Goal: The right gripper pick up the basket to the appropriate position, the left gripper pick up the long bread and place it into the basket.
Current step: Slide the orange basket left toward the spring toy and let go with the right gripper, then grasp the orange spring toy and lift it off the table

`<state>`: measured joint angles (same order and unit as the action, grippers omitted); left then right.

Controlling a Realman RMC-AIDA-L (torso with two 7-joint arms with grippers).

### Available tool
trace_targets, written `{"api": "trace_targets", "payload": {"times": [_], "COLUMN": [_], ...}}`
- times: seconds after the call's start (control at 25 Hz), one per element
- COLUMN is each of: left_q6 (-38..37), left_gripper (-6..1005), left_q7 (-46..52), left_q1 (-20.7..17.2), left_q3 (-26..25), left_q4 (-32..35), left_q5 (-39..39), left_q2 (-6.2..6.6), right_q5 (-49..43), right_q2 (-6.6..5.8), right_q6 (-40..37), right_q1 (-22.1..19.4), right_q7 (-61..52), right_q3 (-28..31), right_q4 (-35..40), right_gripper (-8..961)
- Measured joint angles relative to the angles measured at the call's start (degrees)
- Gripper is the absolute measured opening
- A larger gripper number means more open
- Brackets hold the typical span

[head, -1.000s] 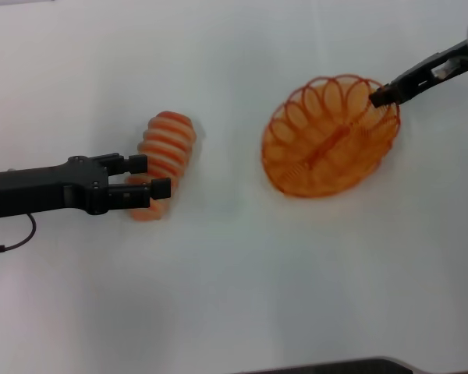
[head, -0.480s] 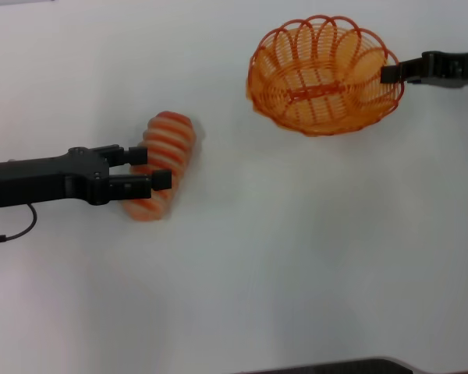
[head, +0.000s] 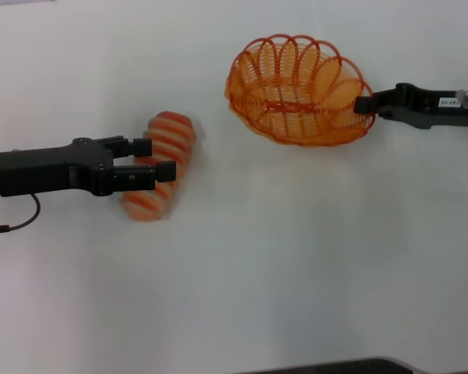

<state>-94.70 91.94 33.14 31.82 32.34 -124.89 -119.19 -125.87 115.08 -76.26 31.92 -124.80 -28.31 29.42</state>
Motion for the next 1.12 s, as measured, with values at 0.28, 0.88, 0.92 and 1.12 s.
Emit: {"api": "trace_targets", "payload": {"times": [0.28, 0.88, 0.92, 1.12], "left_q6": [-0.04, -1.81, -1.83, -0.65], "left_gripper": [886, 886, 885, 885], "left_q7": [0.0, 1.91, 3.16, 11.55], "left_q1": [-0.17, 0.46, 0.74, 1.93], "left_q3": [0.0, -3.12, -3.12, -2.04], "left_q4": [0.0, 1.61, 2.57, 8.75], "left_q5": [0.0, 0.29, 0.35, 0.08], "left_q2": [0.01, -0.04, -0.2, -0.9], "right_q5": [0.02, 10.53, 13.51, 26.17], "right_q2": [0.63, -0.04, -0.06, 1.91], "right_q6": [3.24, -5.08, -6.73, -14.71], "right_q1": [-0.07, -5.36, -6.33, -10.02], "right_q7": [0.57, 15.84, 19.9, 43.05], "right_q3": [0.76, 8.46, 8.86, 8.82], "right_q4": [-2.79, 0.16, 0.12, -0.53], "right_gripper": [213, 667, 671, 684]}}
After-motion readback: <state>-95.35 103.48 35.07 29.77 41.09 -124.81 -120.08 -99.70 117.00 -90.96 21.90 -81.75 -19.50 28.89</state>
